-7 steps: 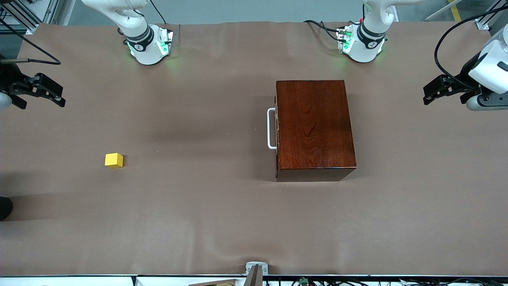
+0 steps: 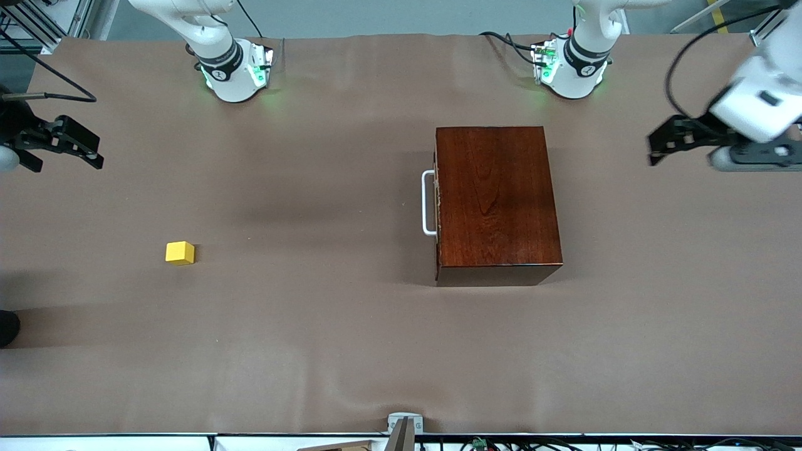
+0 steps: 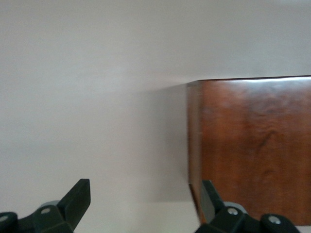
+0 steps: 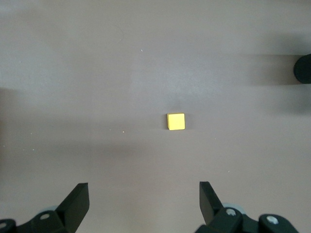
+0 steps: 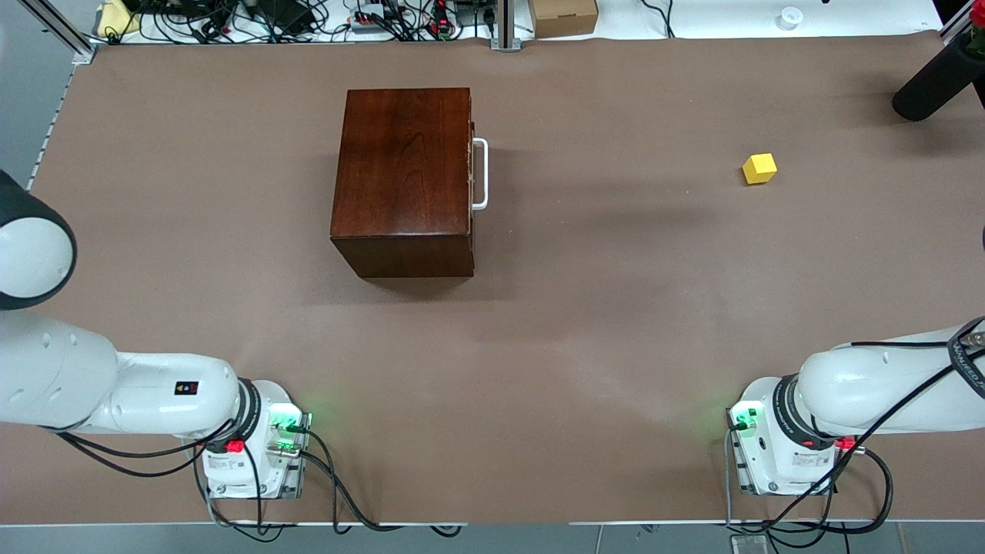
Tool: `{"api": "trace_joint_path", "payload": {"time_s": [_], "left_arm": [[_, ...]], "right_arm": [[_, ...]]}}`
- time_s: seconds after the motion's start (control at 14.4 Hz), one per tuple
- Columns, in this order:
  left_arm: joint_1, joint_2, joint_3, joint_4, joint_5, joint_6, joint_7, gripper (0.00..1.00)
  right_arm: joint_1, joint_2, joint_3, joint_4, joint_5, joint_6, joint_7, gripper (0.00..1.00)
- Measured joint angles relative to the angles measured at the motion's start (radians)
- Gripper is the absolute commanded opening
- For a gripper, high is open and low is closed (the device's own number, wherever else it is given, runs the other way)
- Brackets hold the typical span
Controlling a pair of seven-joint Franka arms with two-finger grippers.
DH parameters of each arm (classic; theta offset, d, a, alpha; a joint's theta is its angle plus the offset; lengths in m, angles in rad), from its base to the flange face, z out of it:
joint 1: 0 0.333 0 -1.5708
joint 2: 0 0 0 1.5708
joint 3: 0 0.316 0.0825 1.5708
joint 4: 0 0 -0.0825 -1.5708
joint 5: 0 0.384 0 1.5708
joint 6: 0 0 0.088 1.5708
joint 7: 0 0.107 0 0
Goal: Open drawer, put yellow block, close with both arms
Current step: 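Move the left gripper toward the white drawer handle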
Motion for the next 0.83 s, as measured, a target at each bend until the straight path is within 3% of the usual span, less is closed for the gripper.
{"api": "trace_joint_path", "payload": {"time_s": [0.21, 0.55, 0.69, 0.83], "left_arm": [[-0.203, 0.112, -0.050, 0.036, 0.011, 0.048, -0.189, 1.00], [-0.611, 0.441, -0.039, 0.187, 0.165, 0.259, -0.666, 1.00], [-0.714, 0.545, 0.016, 0.212, 0.203, 0.327, -0.701, 1.00], [-0.827, 0.616, 0.132, 0.226, 0.219, 0.346, -0.703, 1.00]], "right_arm": [[0.000, 0.000, 0.000, -0.001, 0.000, 0.000, 0.000, 1.00], [0.000, 0.001, 0.000, -0.001, 0.001, 0.000, 0.000, 1.00], [0.000, 0.001, 0.000, -0.001, 0.005, 0.000, 0.000, 1.00], [0.000, 0.001, -0.001, -0.001, 0.007, 0.000, 0.000, 1.00]]}}
